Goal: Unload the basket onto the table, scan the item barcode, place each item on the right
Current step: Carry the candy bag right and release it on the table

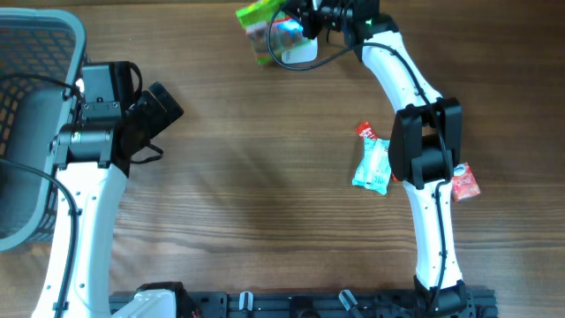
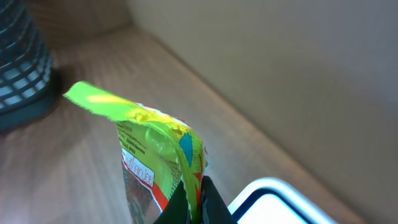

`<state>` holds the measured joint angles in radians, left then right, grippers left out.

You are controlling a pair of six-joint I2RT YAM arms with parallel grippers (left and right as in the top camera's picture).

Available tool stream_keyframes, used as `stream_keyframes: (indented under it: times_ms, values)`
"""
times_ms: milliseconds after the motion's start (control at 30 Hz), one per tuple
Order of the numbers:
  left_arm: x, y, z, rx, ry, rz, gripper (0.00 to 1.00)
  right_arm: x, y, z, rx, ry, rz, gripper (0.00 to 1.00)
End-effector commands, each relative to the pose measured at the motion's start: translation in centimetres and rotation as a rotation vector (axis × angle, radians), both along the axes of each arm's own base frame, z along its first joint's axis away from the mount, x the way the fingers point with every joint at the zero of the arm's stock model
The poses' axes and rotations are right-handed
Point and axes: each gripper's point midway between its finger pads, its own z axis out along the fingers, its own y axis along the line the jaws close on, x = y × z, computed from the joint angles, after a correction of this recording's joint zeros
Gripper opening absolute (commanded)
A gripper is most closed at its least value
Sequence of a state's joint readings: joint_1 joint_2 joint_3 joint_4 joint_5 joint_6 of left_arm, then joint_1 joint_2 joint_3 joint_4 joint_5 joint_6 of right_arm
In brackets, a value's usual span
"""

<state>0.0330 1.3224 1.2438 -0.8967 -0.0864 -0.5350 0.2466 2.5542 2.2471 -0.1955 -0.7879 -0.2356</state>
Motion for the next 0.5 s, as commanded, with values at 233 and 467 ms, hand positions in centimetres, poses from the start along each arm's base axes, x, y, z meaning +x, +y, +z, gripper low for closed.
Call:
stream_keyframes:
  times_ms: [233, 467]
  values:
    - [0.2, 0.5, 0.3, 0.020, -0.007, 0.009, 1.00, -3.3, -4.8, 9.4, 0.107, 0.156, -0.022, 0.04]
    - [0.2, 0.5, 0.3, 0.020, -0.007, 0.009, 1.00, -12.4, -13.3, 16.0, -0.231, 0.328, -0.439, 0.04]
